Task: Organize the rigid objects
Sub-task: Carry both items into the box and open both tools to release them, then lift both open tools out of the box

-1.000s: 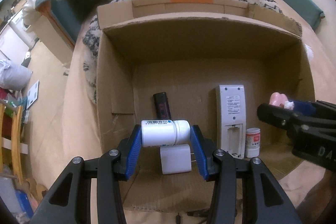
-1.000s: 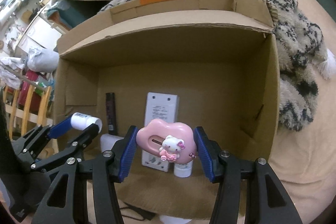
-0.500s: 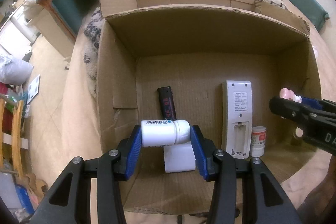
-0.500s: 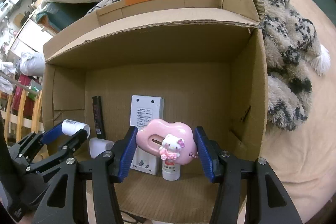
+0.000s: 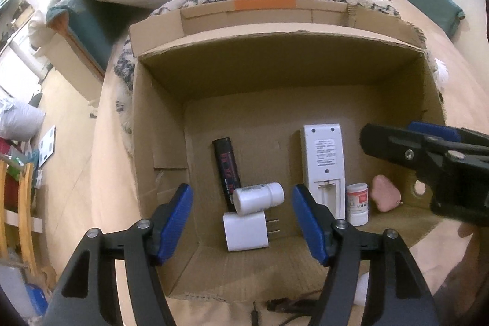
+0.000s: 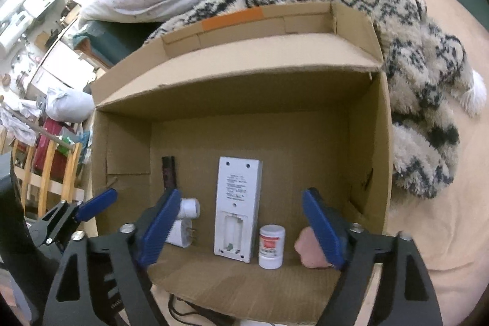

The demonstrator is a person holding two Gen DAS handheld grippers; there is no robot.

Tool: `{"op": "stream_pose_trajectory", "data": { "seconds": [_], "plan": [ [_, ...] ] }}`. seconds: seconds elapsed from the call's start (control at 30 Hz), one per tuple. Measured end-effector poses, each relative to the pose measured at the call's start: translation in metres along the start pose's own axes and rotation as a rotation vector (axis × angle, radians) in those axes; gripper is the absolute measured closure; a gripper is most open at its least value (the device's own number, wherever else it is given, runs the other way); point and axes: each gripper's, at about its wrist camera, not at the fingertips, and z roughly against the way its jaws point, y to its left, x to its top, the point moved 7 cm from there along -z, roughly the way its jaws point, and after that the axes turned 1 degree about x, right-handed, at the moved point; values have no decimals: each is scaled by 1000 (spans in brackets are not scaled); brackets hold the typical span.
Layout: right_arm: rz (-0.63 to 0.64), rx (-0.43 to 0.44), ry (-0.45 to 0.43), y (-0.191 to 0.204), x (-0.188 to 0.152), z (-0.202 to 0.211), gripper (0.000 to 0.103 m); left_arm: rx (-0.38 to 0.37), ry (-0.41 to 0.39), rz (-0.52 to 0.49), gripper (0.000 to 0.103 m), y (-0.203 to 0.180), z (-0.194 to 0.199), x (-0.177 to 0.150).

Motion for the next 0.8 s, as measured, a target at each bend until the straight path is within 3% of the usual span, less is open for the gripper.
{"op": "stream_pose_trajectory", "data": {
  "seconds": [0.37,0.57,0.8],
  "plan": [
    [-8,3,-52,2,2,17,11,3,-41,12,38,6,20,-1],
    [19,-6,-71,6,-14,39,11,25,-100,32,38,23,47,-5],
    [-3,-6,-48,-2,-51,49,11,16,-80,113,38,44,58,-33]
  ]
}}
